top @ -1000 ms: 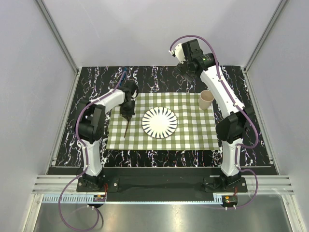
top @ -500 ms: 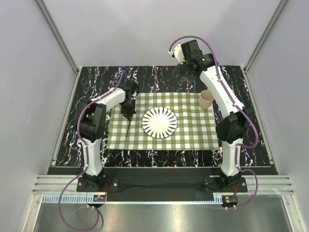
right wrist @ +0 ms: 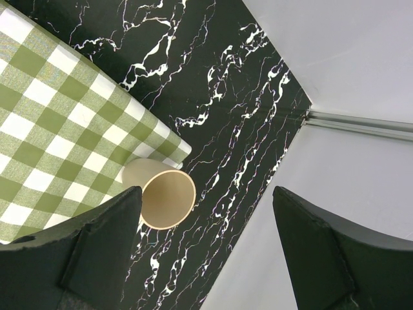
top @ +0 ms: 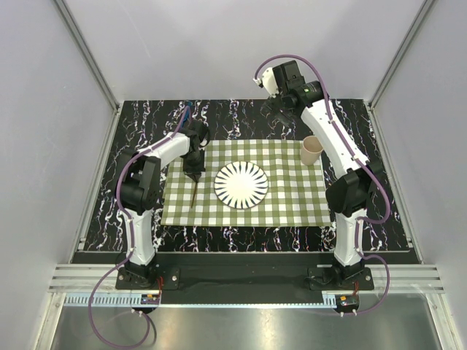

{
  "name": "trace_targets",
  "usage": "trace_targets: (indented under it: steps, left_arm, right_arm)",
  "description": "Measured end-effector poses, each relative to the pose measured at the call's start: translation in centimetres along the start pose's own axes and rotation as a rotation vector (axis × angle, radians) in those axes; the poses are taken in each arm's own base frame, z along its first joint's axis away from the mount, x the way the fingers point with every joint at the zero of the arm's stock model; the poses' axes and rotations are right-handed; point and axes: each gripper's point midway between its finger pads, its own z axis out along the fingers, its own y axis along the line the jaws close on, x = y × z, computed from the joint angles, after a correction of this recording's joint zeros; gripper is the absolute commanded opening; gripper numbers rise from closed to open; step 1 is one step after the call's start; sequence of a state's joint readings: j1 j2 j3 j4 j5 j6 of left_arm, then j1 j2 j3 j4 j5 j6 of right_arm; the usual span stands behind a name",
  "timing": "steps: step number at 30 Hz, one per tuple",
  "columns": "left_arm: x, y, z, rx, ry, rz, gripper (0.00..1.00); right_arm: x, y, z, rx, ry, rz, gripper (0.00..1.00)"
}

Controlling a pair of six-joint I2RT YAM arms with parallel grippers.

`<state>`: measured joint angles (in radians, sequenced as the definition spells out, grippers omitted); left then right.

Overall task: Set the dinner table for one person
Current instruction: Place the fork on the napkin.

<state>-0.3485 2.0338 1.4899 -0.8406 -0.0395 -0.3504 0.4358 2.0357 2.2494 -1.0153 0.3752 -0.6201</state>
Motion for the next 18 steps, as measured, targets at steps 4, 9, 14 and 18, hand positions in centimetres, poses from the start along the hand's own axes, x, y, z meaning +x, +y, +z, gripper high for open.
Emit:
trace_targets:
  steps: [4, 9, 14, 18]
  left_arm:
    - [-0.01, 0.01, 0.00, -0.004, -0.001, -0.008, 0.00]
    - [-0.01, 0.00, -0.02, -0.007, -0.002, -0.016, 0.00]
    - [-0.27, -0.36, -0.03, -0.001, -0.016, -0.022, 0.00]
    - [-0.69, -0.71, -0.03, 0.008, -0.035, -0.029, 0.00]
  right_arm:
    - [-0.12, 0.16, -0.05, -0.002, -0.002, -0.005, 0.89]
    - [-0.02, 0.36, 0.06, -0.006, 0.002, -0.010, 0.89]
    - [-0.02, 0.39, 0.07, -0.006, 0.003, -0.011, 0.89]
    - [-0.04, 0.44, 0.06, -0.007, 0.002, -0.012, 0.89]
